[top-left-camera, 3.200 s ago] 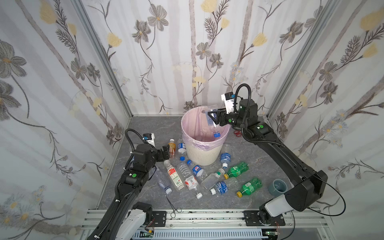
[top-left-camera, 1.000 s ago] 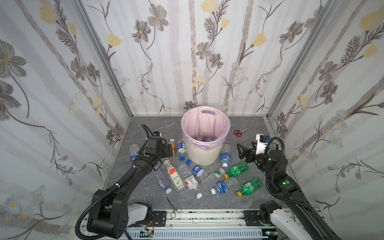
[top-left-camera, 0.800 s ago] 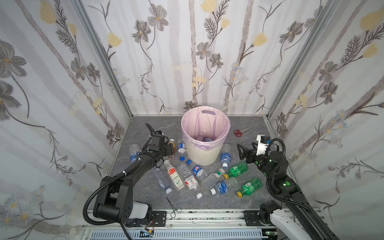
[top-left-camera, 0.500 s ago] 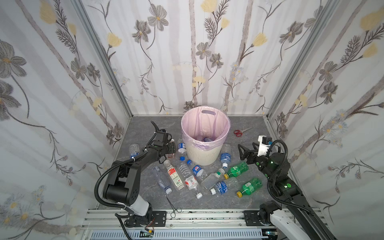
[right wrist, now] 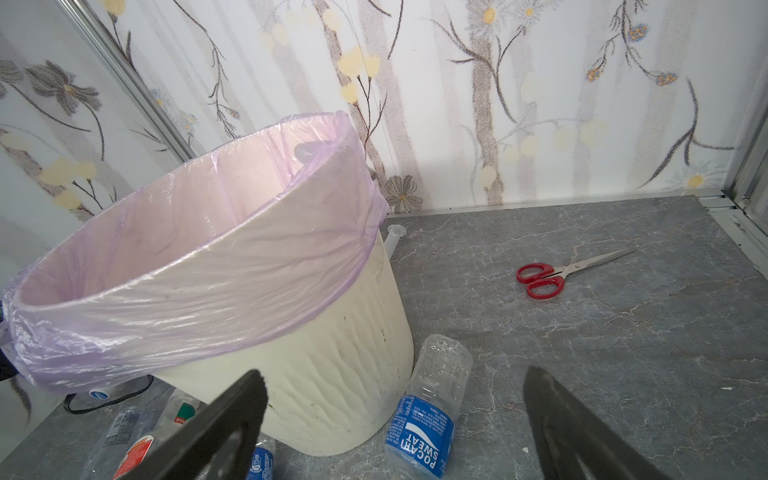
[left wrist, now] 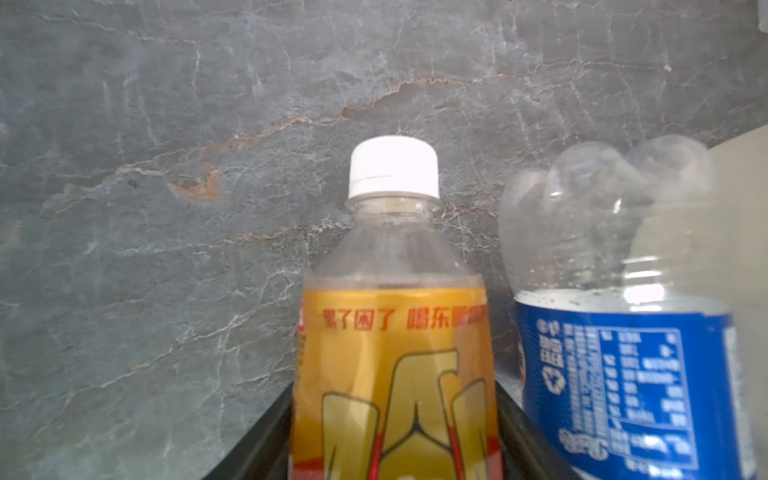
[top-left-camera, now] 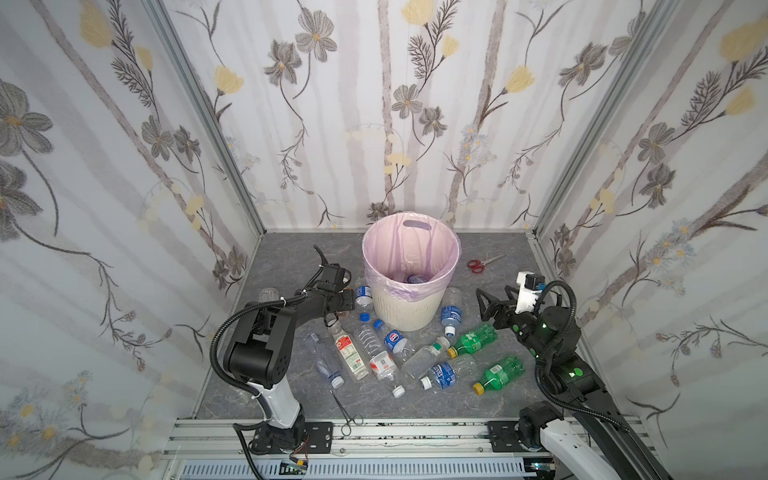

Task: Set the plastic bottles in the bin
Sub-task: 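Close the left gripper on the yellow-red label bottle with white cap, then lift the yellow-red bottle with the left gripper and carry it over the bin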

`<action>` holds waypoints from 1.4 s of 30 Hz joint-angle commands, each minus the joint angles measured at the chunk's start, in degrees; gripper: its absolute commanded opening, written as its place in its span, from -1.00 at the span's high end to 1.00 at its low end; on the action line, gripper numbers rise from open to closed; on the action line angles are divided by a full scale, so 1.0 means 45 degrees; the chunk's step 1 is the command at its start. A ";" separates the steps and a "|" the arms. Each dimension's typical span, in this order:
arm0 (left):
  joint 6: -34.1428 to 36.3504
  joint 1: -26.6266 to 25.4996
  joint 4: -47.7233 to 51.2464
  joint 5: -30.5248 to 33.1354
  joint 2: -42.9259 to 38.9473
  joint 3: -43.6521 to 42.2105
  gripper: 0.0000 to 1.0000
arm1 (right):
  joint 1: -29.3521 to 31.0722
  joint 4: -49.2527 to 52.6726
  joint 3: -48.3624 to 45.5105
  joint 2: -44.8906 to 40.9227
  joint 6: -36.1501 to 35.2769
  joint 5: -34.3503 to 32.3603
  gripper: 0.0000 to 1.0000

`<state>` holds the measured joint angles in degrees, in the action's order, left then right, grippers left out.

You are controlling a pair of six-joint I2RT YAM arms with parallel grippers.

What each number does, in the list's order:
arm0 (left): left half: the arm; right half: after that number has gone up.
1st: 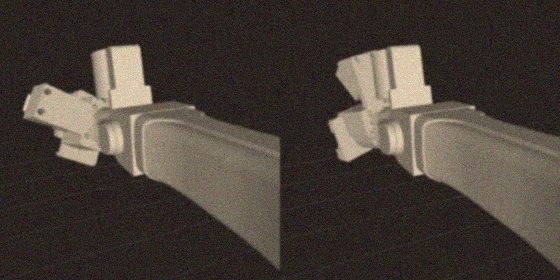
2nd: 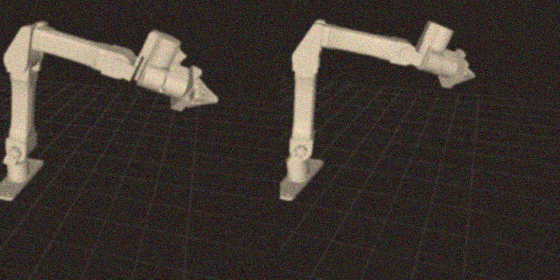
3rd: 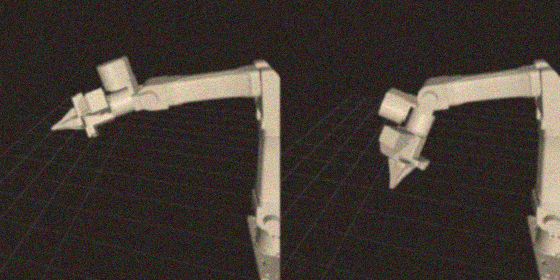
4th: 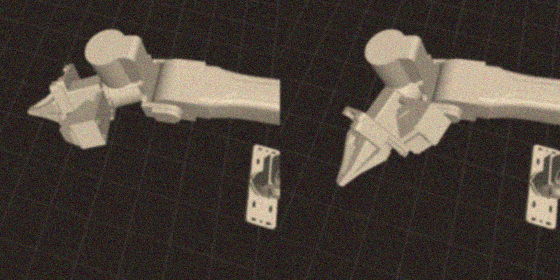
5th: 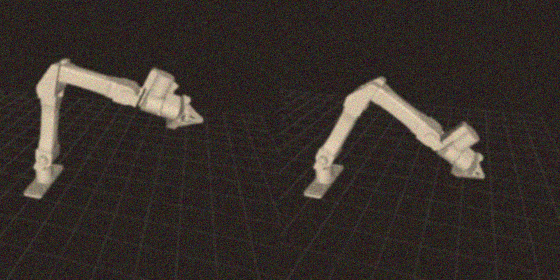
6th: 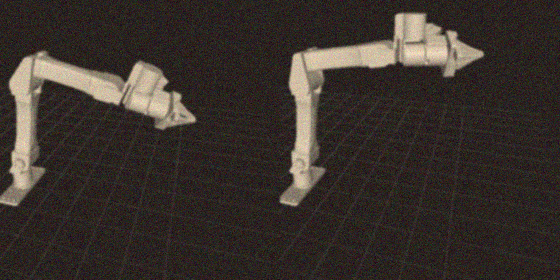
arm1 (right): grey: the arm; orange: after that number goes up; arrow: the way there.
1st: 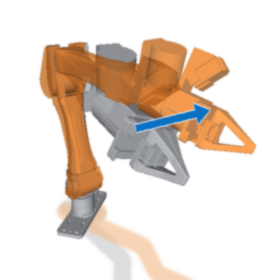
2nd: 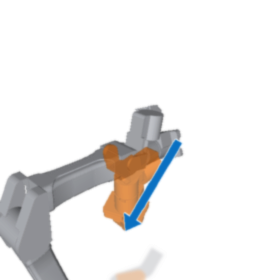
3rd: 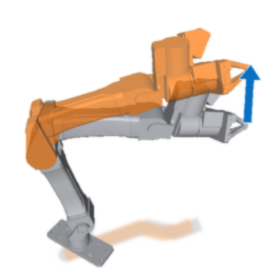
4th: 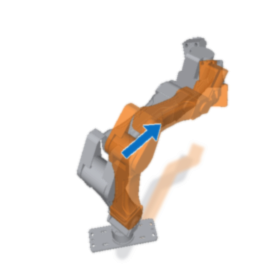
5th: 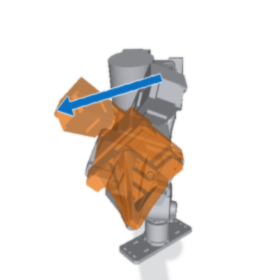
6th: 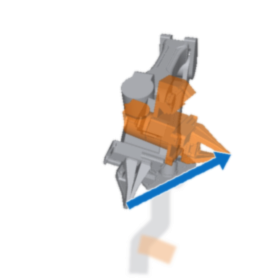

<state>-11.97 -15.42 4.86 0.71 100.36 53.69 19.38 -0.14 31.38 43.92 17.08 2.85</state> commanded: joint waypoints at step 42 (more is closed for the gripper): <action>-0.1231 -0.0029 0.0985 -0.2354 -0.7404 0.2481 -0.13 | 0.0001 -0.0567 -0.0041 0.0531 0.0578 0.0752 -0.94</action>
<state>-15.49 -15.44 9.76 -5.15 67.33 63.09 19.38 -0.05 31.16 45.98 19.00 5.32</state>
